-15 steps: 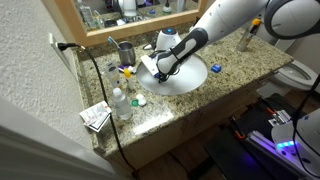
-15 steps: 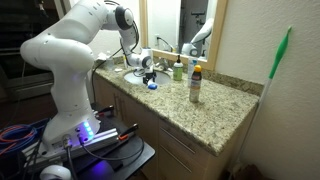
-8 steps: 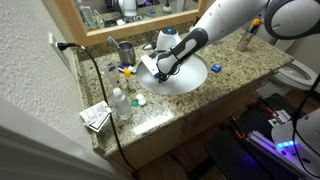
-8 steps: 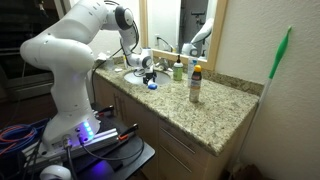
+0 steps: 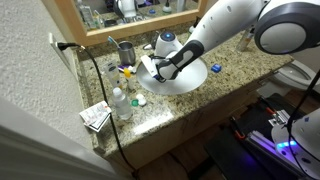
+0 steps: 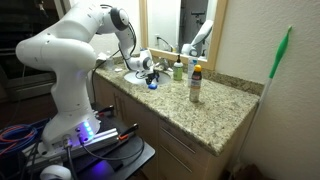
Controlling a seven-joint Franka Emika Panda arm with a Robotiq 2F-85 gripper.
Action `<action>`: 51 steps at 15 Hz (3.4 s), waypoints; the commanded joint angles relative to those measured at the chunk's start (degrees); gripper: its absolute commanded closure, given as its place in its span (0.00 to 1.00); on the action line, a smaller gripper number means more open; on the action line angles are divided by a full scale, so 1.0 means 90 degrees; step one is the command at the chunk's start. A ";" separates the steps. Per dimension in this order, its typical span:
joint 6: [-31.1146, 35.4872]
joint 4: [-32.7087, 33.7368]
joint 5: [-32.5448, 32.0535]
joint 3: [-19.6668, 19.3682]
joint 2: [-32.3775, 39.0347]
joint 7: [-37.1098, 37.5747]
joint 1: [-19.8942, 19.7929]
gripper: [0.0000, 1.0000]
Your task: Pick up the shaving stick from the hand washing basin and place it on the counter
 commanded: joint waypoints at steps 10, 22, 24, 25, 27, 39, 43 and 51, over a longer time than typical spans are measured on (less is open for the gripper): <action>-0.0671 -0.0327 0.0599 0.1209 -0.0321 -0.0642 -0.1234 0.99; -0.0857 -0.3097 0.0962 0.2072 -0.2844 -0.1778 -0.1676 0.95; -0.0781 -0.3762 0.0999 0.2077 -0.3475 -0.1873 -0.1641 0.95; -0.0720 -0.4105 0.0961 0.1995 -0.3806 -0.1792 -0.1562 0.95; -0.0496 -0.4617 0.0801 0.1902 -0.4247 -0.1795 -0.1519 0.56; 0.0138 -0.4695 -0.0644 0.1010 -0.4180 -0.1831 -0.1017 0.09; -0.0990 -0.3774 -0.1634 0.0854 -0.3745 -0.2328 -0.0965 0.00; -0.1435 -0.3037 -0.1465 0.1382 -0.3092 -0.3345 -0.1298 0.00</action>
